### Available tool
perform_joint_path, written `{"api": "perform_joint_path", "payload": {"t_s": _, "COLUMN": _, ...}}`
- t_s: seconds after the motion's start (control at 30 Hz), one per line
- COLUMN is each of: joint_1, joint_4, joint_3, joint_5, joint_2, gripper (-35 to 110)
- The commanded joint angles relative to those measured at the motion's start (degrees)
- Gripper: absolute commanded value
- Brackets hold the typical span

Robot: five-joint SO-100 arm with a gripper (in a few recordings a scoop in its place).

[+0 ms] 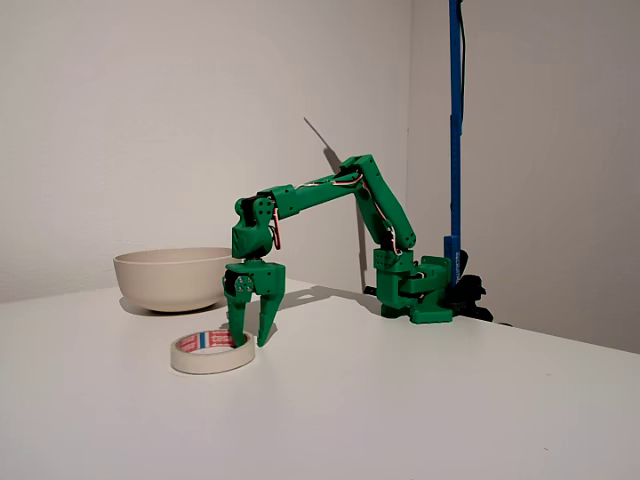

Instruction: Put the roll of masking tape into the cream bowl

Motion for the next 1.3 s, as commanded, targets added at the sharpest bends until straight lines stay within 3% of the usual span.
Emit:
{"api": "perform_joint_path", "payload": {"t_s": 0.0, "joint_1": 0.4, "joint_4": 0.4, "joint_3": -3.5, "joint_5": 1.2, "joint_2": 1.7, "gripper": -8}}
{"api": "perform_joint_path", "payload": {"t_s": 0.37, "joint_1": -0.9, "joint_4": 3.3, "joint_3": -3.4, "joint_5": 2.4, "joint_2": 8.3, "gripper": -8}}
{"api": "perform_joint_path", "payload": {"t_s": 0.93, "joint_1": -9.8, "joint_4": 17.2, "joint_3": -3.3, "joint_5": 8.3, "joint_2": 53.6, "gripper": -8}}
{"api": "perform_joint_path", "payload": {"t_s": 1.27, "joint_1": 1.8, "joint_4": 17.1, "joint_3": -3.5, "joint_5": 5.5, "joint_2": 67.3, "gripper": -8}}
